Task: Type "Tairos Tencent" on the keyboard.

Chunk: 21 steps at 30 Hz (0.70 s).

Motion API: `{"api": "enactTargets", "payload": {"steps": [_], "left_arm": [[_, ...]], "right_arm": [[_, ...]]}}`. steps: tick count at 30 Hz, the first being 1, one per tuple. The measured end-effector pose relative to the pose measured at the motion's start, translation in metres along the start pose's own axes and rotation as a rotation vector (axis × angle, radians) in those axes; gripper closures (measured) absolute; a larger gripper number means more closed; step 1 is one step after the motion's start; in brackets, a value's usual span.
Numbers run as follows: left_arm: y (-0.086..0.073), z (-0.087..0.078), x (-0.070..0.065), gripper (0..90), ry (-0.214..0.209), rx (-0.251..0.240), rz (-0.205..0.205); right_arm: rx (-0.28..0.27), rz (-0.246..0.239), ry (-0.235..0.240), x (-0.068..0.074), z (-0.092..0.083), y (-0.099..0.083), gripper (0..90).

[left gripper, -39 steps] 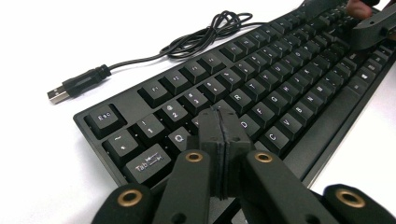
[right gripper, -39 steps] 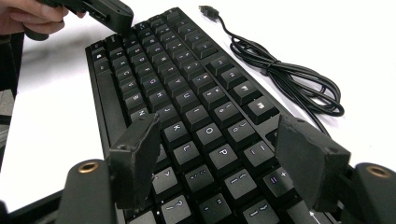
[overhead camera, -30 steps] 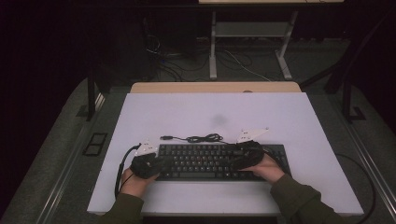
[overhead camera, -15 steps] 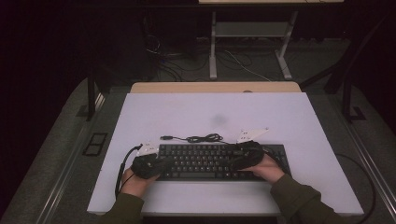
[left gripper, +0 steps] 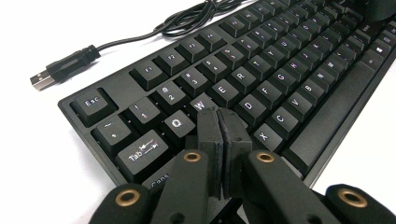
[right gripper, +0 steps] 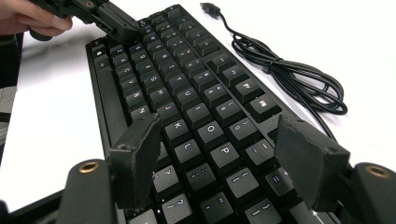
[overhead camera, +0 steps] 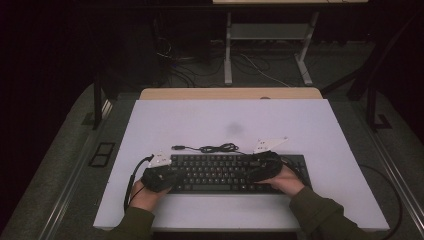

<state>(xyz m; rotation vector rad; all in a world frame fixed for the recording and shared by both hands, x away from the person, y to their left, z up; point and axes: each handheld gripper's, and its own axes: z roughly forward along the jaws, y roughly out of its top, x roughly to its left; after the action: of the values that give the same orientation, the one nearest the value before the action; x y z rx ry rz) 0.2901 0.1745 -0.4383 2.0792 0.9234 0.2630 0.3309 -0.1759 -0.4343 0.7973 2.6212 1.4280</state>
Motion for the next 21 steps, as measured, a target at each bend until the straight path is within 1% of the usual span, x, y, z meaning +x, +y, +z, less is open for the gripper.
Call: {"api": "enactTargets", "payload": {"steps": [6,9,11,15,21], "left_arm": [[0.0019,-0.0028,-0.0004,85.3,0.002,-0.010,0.010],[0.0024,-0.0032,-0.0010,82.1,0.002,-0.019,0.006],[0.0032,-0.0037,-0.0022,79.1,0.004,-0.033,-0.004],[0.0039,-0.0053,-0.0034,70.8,0.004,-0.043,0.002],[0.0055,-0.0061,-0.0067,54.9,0.006,-0.062,0.005]], "right_arm": [[-0.001,0.001,0.000,-0.0001,-0.0003,-0.0001,31.2],[-0.001,0.001,-0.001,-0.0001,-0.0006,-0.0002,31.2],[-0.001,0.002,-0.001,-0.0002,-0.0007,-0.0002,31.2],[-0.002,0.004,0.000,-0.0003,-0.0005,-0.0002,31.2],[-0.002,0.008,-0.002,-0.0002,-0.0005,-0.0003,31.2]]}}
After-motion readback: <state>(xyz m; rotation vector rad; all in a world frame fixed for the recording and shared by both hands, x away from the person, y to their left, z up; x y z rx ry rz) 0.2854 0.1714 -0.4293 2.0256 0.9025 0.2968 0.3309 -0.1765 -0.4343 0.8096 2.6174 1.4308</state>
